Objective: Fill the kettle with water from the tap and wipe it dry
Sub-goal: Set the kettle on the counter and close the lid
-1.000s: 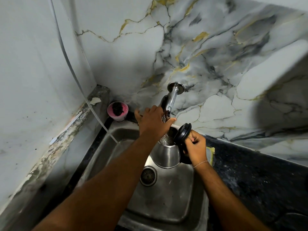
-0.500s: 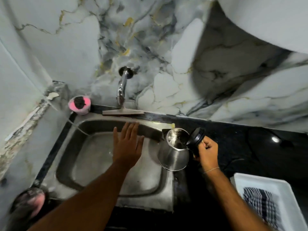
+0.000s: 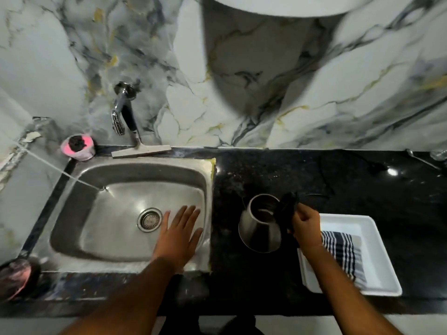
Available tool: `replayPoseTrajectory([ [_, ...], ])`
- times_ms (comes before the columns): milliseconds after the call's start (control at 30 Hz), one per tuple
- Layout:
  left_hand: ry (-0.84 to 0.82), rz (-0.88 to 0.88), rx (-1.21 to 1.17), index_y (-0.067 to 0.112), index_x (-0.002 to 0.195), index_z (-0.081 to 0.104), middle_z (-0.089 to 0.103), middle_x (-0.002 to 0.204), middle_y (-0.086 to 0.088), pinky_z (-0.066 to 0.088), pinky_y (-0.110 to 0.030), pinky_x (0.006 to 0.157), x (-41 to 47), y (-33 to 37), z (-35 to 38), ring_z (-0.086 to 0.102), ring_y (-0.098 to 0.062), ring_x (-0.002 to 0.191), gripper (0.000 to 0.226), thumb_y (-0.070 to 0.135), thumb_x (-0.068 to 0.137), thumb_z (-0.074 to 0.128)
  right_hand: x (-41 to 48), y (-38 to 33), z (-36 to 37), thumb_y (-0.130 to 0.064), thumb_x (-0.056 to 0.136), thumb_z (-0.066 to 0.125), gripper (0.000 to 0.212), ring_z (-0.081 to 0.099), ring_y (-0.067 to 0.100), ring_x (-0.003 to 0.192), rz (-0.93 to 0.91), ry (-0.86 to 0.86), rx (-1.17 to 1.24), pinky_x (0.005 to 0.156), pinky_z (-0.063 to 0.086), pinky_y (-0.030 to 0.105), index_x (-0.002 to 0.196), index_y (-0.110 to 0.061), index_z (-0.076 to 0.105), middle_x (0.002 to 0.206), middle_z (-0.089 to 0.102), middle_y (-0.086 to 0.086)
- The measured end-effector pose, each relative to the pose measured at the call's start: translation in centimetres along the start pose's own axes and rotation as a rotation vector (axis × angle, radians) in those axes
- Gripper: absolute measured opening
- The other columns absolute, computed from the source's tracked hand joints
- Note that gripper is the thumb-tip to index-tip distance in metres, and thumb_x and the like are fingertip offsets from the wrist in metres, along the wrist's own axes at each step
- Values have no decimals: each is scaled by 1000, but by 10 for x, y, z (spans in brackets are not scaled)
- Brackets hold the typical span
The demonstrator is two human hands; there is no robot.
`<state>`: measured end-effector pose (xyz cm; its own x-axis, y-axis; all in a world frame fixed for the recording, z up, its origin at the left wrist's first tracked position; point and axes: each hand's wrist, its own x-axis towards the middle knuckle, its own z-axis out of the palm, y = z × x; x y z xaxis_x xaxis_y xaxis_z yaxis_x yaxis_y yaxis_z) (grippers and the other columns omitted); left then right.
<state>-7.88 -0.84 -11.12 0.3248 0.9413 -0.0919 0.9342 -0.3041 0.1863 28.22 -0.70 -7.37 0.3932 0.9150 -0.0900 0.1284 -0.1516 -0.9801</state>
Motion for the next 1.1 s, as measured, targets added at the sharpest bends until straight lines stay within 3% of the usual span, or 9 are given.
replayPoseTrajectory([
  [133, -14, -62, 14, 27, 169, 29, 33, 175, 5, -2, -55, 134, -24, 7, 12, 16, -12, 164, 65, 54, 111, 19, 9, 25, -20, -23, 94, 64, 37, 42, -7, 38, 57, -49, 75, 38, 35, 13, 58, -28, 60, 42, 51, -14],
  [233, -22, -112, 40, 29, 169, 28, 30, 175, 5, -8, -51, 133, -42, 8, 14, 16, -12, 164, 66, 57, 111, 13, 16, 26, -24, -18, 98, 64, 38, 55, -7, 42, 43, -139, 107, 42, 43, 11, 64, -34, 67, 48, 64, -16],
  [333, -43, -139, 64, 30, 169, 30, 31, 175, 6, -8, -51, 133, -51, 16, 11, 16, -10, 163, 66, 56, 111, 14, 23, 19, -28, -15, 96, 67, 20, 61, -11, 49, 28, -219, 150, 50, 46, 5, 77, -22, 67, 55, 70, -21],
  [500, -74, -123, 98, 30, 170, 27, 30, 176, 7, -8, -52, 133, -43, 30, 4, 14, -10, 164, 63, 54, 112, 19, 29, 11, -34, -40, 85, 69, 24, 57, -12, 53, -17, -252, 228, 54, 43, 4, 75, -19, 64, 56, 67, -24],
  [567, -76, -120, 107, 30, 170, 27, 31, 176, 6, -8, -52, 133, -38, 34, 0, 16, -11, 164, 64, 55, 112, 17, 31, 11, -34, -39, 86, 68, 12, 60, -14, 57, -43, -288, 212, 57, 45, 4, 77, -32, 72, 61, 71, -27],
  [667, -92, -114, 112, 29, 170, 26, 29, 177, 6, -7, -55, 133, -30, 41, 0, 13, -13, 165, 66, 56, 111, 13, 34, 12, -32, -36, 90, 68, 22, 63, -16, 60, -66, -324, 197, 60, 46, 3, 77, -50, 80, 65, 73, -29],
  [800, -105, -88, 96, 29, 170, 23, 25, 177, 6, -9, -55, 133, -20, 55, 3, 10, -11, 165, 68, 58, 110, 8, 39, 9, -30, -31, 94, 66, 29, 58, -16, 56, -75, -393, 218, 56, 43, 3, 78, -52, 79, 62, 69, -30],
  [933, -108, -63, 88, 29, 170, 24, 29, 176, 5, -5, -58, 133, -12, 68, 3, 12, -11, 165, 68, 57, 110, 8, 40, 11, -26, -22, 92, 67, 34, 64, -19, 62, -95, -490, 240, 62, 46, -1, 84, -51, 81, 68, 73, -34],
  [1100, -64, -78, 74, 28, 170, 28, 32, 176, 5, -6, -56, 133, -5, 75, -1, 16, -12, 165, 66, 53, 111, 13, 42, 18, -29, -24, 92, 67, 32, 60, -18, 58, -90, -516, 223, 60, 44, 0, 81, -51, 81, 64, 69, -33],
])
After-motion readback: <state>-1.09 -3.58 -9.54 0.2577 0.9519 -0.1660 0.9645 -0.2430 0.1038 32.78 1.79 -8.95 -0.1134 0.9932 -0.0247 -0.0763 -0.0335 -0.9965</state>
